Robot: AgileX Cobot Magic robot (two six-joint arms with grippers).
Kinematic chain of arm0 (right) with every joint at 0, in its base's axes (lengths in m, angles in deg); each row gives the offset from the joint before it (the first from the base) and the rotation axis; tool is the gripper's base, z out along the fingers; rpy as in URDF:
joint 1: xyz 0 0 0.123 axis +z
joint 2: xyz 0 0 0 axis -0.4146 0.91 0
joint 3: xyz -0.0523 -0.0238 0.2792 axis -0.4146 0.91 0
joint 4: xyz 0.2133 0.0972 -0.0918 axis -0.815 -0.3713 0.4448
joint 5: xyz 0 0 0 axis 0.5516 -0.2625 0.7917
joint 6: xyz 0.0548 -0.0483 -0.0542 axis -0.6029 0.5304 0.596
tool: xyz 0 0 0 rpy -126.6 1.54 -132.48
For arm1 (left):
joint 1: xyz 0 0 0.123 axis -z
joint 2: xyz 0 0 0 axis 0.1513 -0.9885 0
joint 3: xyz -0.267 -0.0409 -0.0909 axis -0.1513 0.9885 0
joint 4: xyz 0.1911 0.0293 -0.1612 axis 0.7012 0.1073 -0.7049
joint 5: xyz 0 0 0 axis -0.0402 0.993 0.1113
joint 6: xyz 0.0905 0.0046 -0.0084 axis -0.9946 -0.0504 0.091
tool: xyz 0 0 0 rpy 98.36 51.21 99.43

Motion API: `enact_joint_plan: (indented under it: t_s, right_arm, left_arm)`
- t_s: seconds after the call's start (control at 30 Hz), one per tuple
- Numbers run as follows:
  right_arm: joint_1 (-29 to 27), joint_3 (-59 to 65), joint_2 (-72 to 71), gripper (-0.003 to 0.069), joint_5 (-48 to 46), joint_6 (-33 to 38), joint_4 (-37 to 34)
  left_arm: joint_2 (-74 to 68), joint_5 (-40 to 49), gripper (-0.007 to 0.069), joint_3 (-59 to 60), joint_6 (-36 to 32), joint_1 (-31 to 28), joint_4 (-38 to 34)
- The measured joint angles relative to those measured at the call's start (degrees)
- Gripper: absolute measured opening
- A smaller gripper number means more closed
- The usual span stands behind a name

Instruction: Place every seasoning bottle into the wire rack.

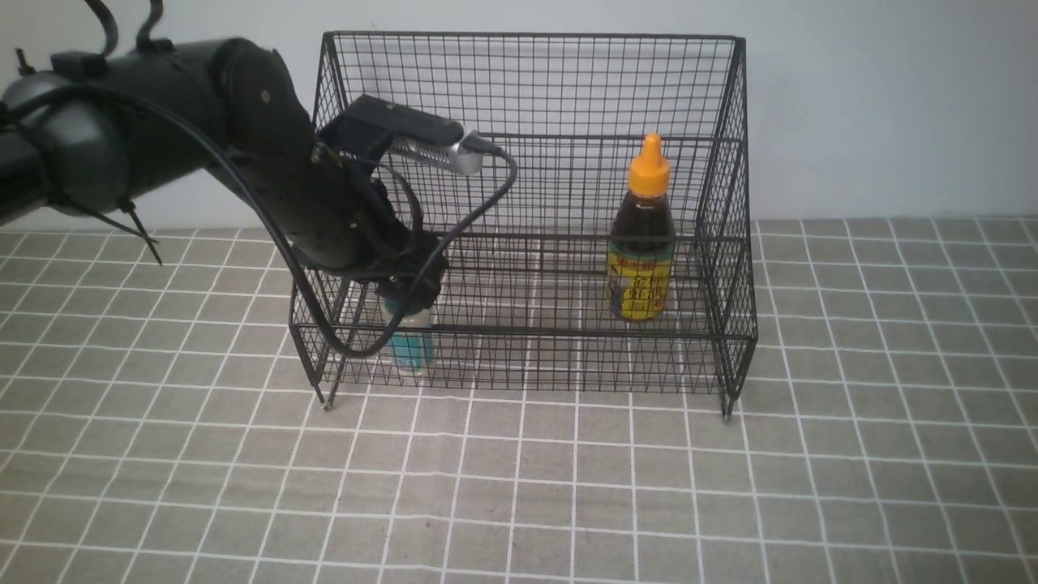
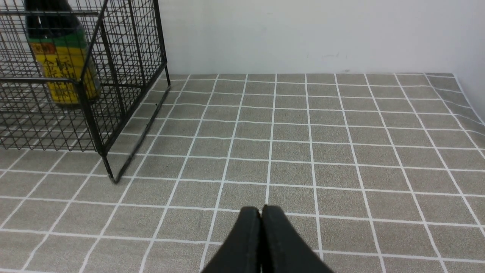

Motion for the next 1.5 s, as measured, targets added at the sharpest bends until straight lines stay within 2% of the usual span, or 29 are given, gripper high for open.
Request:
enact_joint_plan:
  t_s: [0.07,0.13,0.23,0.27,0.3,0.37,0.43,0.53,0.77,0.9,0.93,0.97,1.03,1.07,1.27,1.5]
  right_arm:
    - [0.00,0.00,0.00,-0.0014,0.00,0.00,0.00]
    - [0.00,0.00,0.00,-0.0014,0.00,0.00,0.00]
    - [0.00,0.00,0.00,-0.0014,0.00,-0.05,0.00]
    - [0.00,0.00,0.00,-0.0014,0.00,-0.05,0.00]
    - [0.00,0.00,0.00,-0.0014,0.00,-0.05,0.00]
    - [0.00,0.00,0.00,-0.0014,0.00,-0.05,0.00]
    - [0.00,0.00,0.00,-0.0014,0.00,-0.05,0.00]
    - [0.00,0.00,0.00,-0.0014,0.00,-0.05,0.00]
    - [0.00,0.00,0.00,-0.0014,0.00,-0.05,0.00]
    - [0.00,0.00,0.00,-0.0014,0.00,-0.05,0.00]
    - [0.00,0.00,0.00,-0.0014,0.00,-0.05,0.00]
    - [0.00,0.00,0.00,-0.0014,0.00,-0.11,0.00]
    - [0.00,0.00,0.00,-0.0014,0.00,-0.16,0.00]
    - [0.00,0.00,0.00,-0.0014,0.00,-0.16,0.00]
    - [0.00,0.00,0.00,-0.0014,0.05,-0.21,0.00]
    - [0.00,0.00,0.00,-0.0014,0.05,-0.21,-0.05]
  left_arm:
    - [1.91,2.07,0.0493,-1.86,2.35,0.00,1.00]
    - [4.79,4.40,0.0434,-4.46,5.42,0.00,2.76]
    - [11.29,8.15,0.0282,-8.19,9.76,0.00,6.17]
    - [12.33,8.59,0.0254,-8.45,10.16,0.00,6.57]
    - [16.72,10.10,0.0124,-9.02,10.94,0.00,7.80]
    - [21.47,11.28,0.0048,-9.18,11.26,0.00,8.42]
    - [29.50,11.22,0.0008,-7.76,12.12,0.00,8.66]
    - [43.46,7.33,-0.0007,-0.96,14.16,0.00,8.22]
    - [68.57,-9.75,-0.0007,21.76,16.73,0.00,7.78]
    - [81.12,-24.15,-0.0007,34.48,16.65,0.00,8.04]
    - [86.35,-30.29,-0.0007,39.22,16.67,0.00,8.50]
    - [87.83,-31.99,-0.0007,39.85,16.67,0.00,8.59]
    - [98.03,-42.00,-0.0007,47.76,16.72,0.00,8.65]
    - [100.91,-43.74,-0.0007,50.22,16.76,0.00,8.65]
    - [104.55,-46.30,-0.0007,56.15,16.57,0.00,8.65]
    - [104.44,-40.59,-0.0007,58.12,15.78,0.00,8.65]
